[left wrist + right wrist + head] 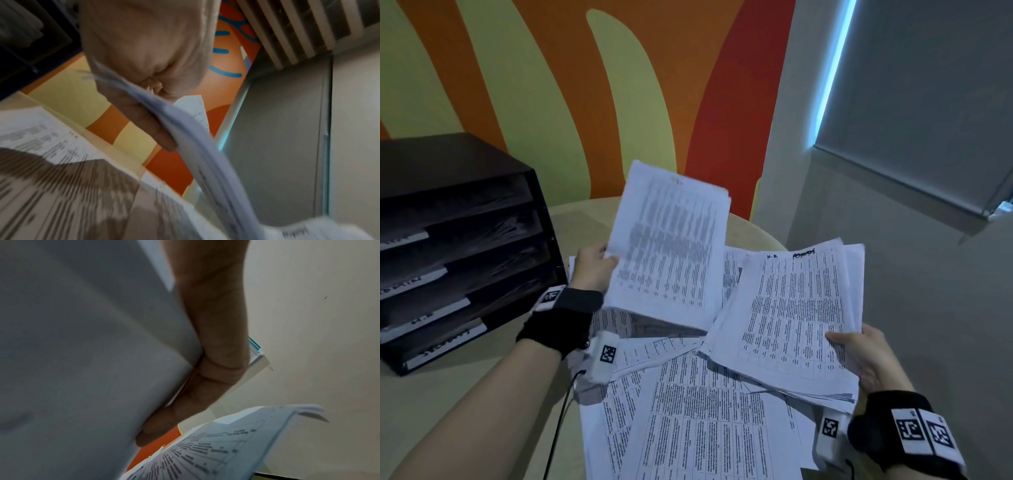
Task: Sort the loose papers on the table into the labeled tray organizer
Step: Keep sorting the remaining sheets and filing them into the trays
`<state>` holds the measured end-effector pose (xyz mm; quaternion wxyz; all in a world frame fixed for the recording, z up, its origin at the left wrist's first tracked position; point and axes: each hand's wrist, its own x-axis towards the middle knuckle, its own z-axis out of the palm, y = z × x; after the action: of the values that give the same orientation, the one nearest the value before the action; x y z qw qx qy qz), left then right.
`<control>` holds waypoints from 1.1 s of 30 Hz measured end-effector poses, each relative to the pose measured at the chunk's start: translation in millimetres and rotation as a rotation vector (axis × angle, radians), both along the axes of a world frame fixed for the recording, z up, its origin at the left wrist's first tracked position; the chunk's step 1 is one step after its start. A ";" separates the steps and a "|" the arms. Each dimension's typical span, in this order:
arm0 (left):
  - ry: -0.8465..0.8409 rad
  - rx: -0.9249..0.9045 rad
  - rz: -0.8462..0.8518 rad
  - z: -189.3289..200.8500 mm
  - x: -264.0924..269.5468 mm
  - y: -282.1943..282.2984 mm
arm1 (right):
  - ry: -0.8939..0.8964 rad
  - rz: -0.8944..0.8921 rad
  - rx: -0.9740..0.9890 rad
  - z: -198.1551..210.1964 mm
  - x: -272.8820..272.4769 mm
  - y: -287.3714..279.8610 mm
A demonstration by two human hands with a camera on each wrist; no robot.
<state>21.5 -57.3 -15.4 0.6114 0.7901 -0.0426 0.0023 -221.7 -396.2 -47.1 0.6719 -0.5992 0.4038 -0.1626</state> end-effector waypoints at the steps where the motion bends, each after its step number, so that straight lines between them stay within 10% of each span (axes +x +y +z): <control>1: 0.044 -0.080 0.011 7.5 0.4 4.0 | -0.009 0.004 -0.001 -0.6 1.0 0.4; 17: 0.318 -0.070 -0.400 -22.9 -68.4 -67.7 | -0.310 0.241 -0.077 26.7 24.2 69.0; 27: -0.262 -0.222 -0.303 28.6 -85.1 -65.4 | -0.438 0.221 -0.582 56.5 30.6 91.5; 33: -0.258 -0.370 -0.318 34.2 -76.1 -52.4 | -0.530 0.202 -0.445 58.8 26.4 95.8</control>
<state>-54.7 -109.7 18.8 0.7275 0.6417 -0.2424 0.0147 -195.3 -300.4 11.7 0.6191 -0.7047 0.1090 -0.3289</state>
